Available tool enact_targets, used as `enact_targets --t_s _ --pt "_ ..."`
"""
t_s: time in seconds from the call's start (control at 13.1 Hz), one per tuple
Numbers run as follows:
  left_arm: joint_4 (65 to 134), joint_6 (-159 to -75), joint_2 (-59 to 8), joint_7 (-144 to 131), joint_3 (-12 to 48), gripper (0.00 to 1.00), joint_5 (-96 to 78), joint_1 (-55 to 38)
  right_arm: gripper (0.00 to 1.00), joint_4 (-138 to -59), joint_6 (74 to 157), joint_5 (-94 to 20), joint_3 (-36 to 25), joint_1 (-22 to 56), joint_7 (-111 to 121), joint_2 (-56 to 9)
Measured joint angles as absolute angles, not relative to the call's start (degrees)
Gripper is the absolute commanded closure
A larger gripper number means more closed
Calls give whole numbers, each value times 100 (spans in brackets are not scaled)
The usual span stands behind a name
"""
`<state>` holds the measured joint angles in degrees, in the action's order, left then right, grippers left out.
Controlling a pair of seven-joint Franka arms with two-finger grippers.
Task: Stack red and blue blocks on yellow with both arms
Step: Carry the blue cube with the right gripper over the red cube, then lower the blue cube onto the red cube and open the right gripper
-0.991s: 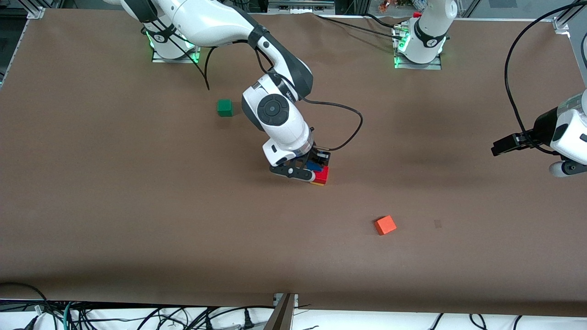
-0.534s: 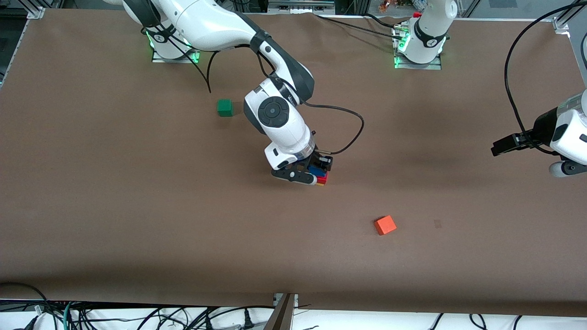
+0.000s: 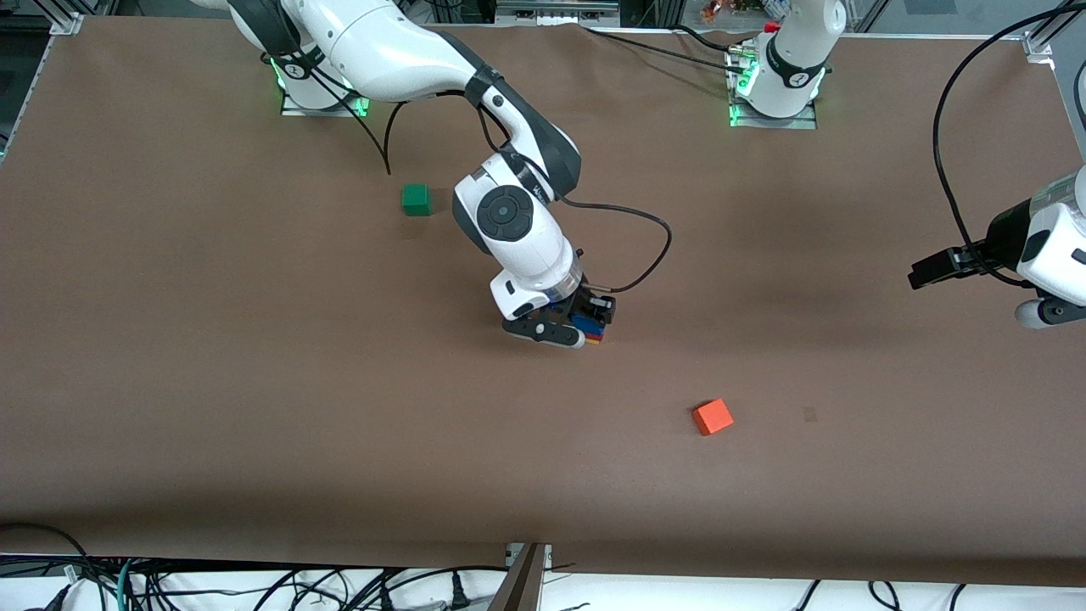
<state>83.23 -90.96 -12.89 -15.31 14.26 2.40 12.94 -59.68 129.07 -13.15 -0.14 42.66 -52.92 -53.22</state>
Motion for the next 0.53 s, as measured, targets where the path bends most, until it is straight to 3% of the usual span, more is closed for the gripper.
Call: enact_targets --t_s 0.15,0.3,0.38,0.53 --pt "8323 -9096 -1300 -1531 1426 0 240 1292 43 -5966 12910 -1315 -14 4266 -5292 -5322" --pt "8323 -9096 -1306 -1531 1428 0 240 1291 11 -5963 12918 -1315 -17 4264 -5292 -5322" --pt "8323 -9096 -1307 -1531 1430 0 240 1289 0 -5959 12924 -1315 -20 4259 -5292 -5322" --pt "8323 -9099 -1308 -1531 1436 0 240 1288 0 -5937 12961 -1315 -22 4238 -5292 -5322"
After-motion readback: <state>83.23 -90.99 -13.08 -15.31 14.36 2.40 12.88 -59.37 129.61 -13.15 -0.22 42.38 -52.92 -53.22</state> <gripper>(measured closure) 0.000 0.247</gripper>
